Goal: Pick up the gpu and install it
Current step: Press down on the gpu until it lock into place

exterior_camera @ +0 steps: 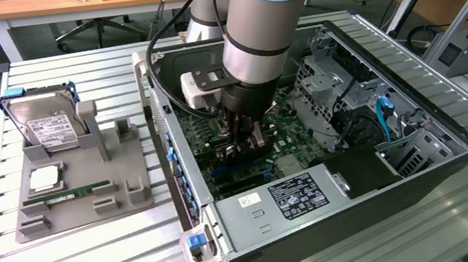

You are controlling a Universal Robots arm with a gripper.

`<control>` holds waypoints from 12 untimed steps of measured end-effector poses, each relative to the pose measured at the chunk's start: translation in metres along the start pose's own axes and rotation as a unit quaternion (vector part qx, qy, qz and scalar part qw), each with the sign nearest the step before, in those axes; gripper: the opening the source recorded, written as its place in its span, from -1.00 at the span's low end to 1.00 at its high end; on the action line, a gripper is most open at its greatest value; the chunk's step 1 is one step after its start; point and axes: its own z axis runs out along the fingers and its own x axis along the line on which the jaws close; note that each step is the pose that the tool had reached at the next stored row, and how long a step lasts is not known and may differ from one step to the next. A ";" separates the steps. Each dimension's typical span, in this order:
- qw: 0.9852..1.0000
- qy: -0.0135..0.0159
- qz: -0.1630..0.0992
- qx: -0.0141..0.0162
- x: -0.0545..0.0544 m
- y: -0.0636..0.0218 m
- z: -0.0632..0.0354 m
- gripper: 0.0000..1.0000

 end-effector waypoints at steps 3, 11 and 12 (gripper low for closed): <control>1.000 0.000 0.000 0.000 0.000 0.0000 0.0010 -0.47; 1.000 0.000 0.000 0.000 0.000 -0.0001 0.0038 -0.47; 1.000 0.000 0.000 0.000 0.000 -0.0001 0.0038 -0.47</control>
